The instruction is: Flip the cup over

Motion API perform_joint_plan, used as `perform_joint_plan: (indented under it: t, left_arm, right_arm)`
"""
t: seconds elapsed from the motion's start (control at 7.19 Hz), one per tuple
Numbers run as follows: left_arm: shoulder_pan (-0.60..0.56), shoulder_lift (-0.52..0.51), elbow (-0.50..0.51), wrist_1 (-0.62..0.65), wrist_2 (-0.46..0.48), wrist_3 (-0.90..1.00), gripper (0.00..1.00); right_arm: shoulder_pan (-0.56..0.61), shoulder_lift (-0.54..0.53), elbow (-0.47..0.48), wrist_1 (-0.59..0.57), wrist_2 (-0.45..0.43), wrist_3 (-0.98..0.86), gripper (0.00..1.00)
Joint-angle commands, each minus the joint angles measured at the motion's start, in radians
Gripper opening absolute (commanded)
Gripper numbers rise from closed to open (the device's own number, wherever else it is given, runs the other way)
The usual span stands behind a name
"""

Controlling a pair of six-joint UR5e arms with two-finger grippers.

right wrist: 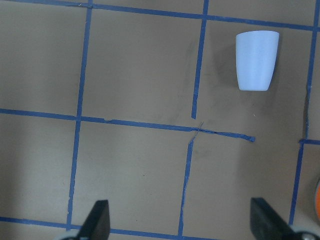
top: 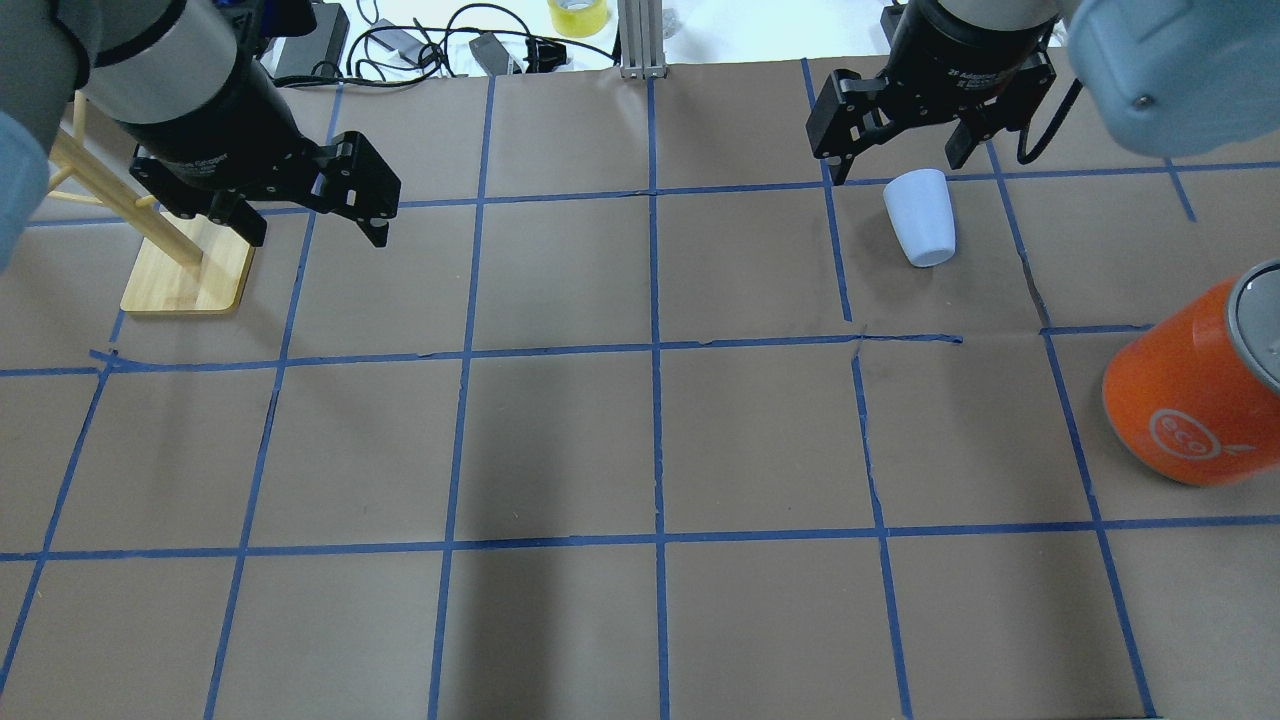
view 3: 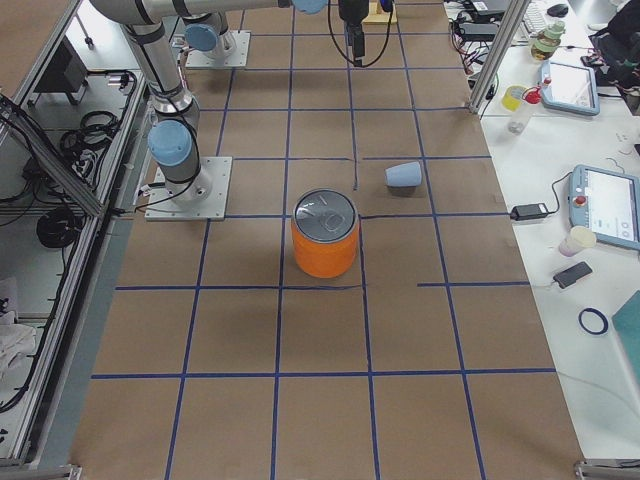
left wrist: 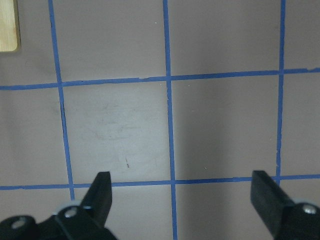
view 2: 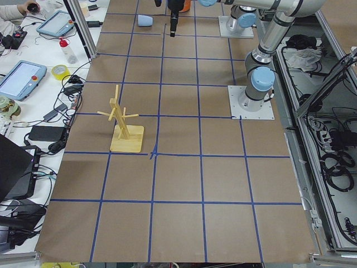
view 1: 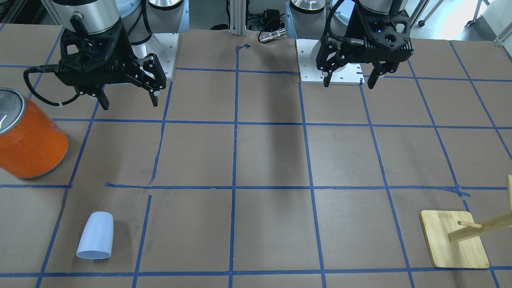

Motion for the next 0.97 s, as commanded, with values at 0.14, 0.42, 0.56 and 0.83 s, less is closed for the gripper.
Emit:
perform_joint_plan:
  t: [0.14, 0.42, 0.56, 0.83]
  left_arm:
    - [0.000, 0.000, 0.000, 0.000, 0.000, 0.000, 1.00]
    - [0.000, 0.000, 0.000, 0.000, 0.000, 0.000, 1.00]
    - [0.000, 0.000, 0.000, 0.000, 0.000, 0.000, 1.00]
    - [0.000, 0.000, 0.000, 0.000, 0.000, 0.000, 1.00]
  right_arm:
    - [0.001, -0.001, 0.000, 0.000, -0.006, 0.004, 1.00]
    - [0.002, -0.001, 0.000, -0.002, -0.012, 0.001, 1.00]
    - [0.002, -0.001, 0.000, -0.002, -0.014, 0.001, 1.00]
    - [0.002, -0.003, 0.000, 0.001, -0.014, 0.000, 1.00]
